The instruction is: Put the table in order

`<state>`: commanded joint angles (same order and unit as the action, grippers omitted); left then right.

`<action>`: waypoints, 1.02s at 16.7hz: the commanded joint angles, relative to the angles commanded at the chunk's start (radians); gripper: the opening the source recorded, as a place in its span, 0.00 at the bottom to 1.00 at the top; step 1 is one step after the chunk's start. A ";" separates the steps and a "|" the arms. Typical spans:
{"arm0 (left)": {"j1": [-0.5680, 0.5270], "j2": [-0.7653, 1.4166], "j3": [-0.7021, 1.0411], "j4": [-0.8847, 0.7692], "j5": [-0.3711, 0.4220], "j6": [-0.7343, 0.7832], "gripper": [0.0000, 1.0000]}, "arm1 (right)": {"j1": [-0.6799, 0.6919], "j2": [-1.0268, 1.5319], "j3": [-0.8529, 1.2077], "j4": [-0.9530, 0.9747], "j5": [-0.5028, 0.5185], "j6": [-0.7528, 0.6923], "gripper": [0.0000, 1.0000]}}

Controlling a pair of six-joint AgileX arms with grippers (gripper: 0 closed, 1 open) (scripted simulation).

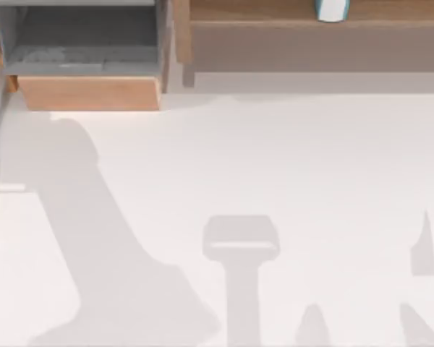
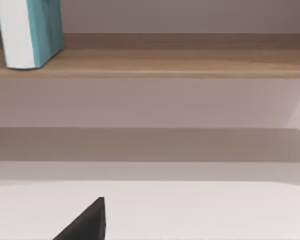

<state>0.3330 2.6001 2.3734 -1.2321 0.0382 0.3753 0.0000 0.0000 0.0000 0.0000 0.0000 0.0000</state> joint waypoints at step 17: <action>0.229 -0.833 -0.643 0.214 -0.001 0.301 0.00 | 0.000 0.000 0.000 0.000 0.000 0.000 1.00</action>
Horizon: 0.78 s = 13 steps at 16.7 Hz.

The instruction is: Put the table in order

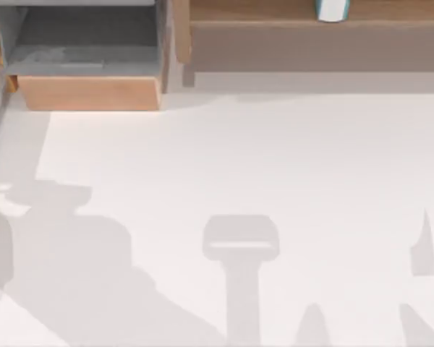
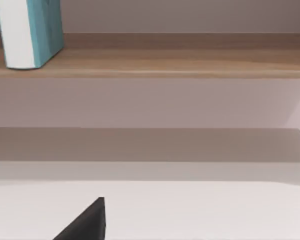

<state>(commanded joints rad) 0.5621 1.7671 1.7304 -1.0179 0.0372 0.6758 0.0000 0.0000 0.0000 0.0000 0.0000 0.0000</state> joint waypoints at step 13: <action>0.099 -0.250 -0.892 0.201 -0.015 -0.007 0.00 | 0.000 0.000 0.000 0.000 0.000 0.000 1.00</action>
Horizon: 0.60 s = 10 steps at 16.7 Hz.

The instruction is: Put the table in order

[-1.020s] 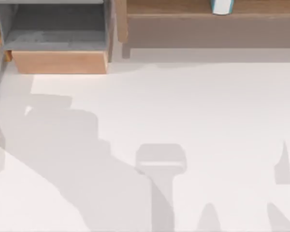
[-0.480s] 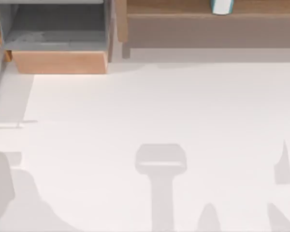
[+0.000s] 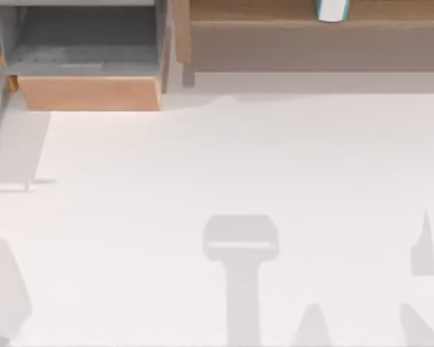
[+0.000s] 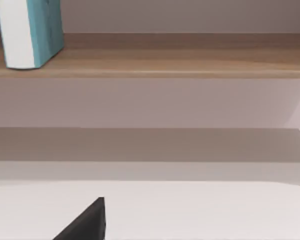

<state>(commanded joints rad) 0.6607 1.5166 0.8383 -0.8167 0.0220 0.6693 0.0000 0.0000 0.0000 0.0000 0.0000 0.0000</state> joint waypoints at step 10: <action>0.006 -0.052 -0.112 0.061 0.040 -0.008 0.00 | 0.000 0.000 0.000 0.000 0.000 0.000 1.00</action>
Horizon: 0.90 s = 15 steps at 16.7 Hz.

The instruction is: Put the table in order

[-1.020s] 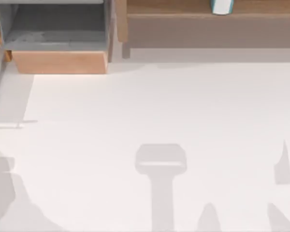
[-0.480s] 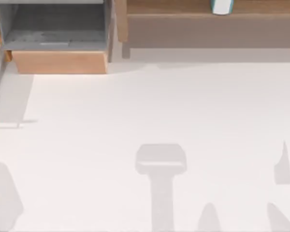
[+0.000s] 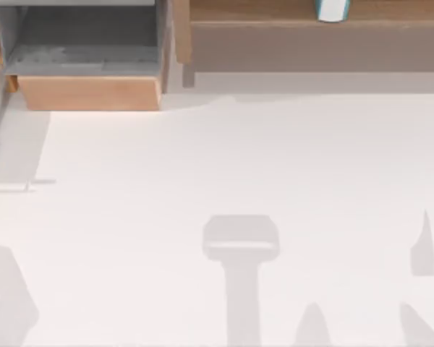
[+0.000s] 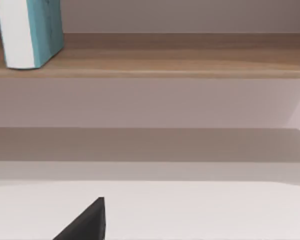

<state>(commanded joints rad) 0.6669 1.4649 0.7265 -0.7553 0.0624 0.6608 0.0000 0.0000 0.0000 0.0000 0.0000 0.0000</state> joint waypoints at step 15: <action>-0.078 -0.039 0.012 0.101 0.065 0.079 0.00 | 0.000 0.000 0.000 0.000 0.000 0.000 1.00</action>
<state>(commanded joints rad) 0.5885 1.4259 0.7389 -0.6545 0.1273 0.7397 0.0000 0.0000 0.0000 0.0000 0.0000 0.0000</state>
